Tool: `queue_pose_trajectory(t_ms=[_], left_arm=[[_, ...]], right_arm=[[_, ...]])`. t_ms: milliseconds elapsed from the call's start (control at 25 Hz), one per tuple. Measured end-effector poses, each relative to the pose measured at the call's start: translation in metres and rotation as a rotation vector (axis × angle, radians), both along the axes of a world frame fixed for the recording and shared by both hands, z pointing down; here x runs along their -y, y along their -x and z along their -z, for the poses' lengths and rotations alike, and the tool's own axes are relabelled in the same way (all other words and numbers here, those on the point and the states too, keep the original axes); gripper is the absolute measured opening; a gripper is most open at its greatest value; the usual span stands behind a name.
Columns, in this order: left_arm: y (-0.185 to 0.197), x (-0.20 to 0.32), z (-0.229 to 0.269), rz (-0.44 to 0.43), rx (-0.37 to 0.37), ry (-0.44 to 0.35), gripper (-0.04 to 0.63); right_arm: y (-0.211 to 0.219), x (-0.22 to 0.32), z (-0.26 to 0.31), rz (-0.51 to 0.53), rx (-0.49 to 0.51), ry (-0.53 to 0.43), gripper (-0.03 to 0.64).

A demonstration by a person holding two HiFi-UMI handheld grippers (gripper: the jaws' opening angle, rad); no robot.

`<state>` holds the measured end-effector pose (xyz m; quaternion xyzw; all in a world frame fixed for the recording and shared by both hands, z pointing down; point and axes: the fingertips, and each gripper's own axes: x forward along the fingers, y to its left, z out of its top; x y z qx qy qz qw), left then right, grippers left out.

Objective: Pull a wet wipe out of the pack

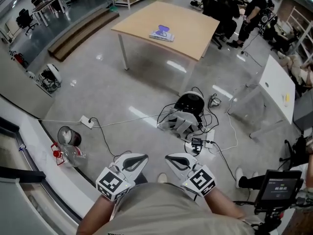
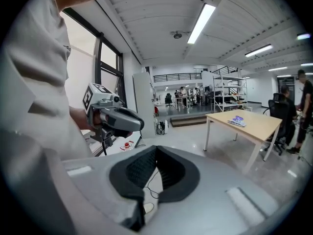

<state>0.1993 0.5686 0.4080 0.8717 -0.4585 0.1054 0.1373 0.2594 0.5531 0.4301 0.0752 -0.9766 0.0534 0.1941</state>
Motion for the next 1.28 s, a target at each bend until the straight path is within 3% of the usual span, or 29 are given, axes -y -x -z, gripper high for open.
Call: queue_pose_trajectory(t_ms=[240, 520, 720, 960, 1280], left_arm=[[0.072, 0.020, 0.000, -0.013, -0.024, -0.018, 0.006], [0.164, 0.035, 0.016, -0.054, 0.046, -0.068, 0.006], [0.218, 0.040, 0.000, -0.036, 0.042, -0.036, 0.006], [0.244, 0.078, -0.015, -0.021, 0.022, -0.012, 0.006], [0.263, 0.200, -0.006, -0.022, 0.068, -0.016, 0.006]], right_arm=[[0.069, 0.017, 0.008, -0.020, -0.019, -0.001, 0.002], [0.159, 0.034, 0.018, -0.039, -0.023, -0.002, 0.002], [0.206, 0.043, 0.011, -0.044, -0.032, 0.014, 0.002], [0.224, 0.083, 0.000, -0.048, -0.066, 0.037, 0.002], [0.249, 0.208, -0.003, -0.039, -0.031, 0.032, 0.002]])
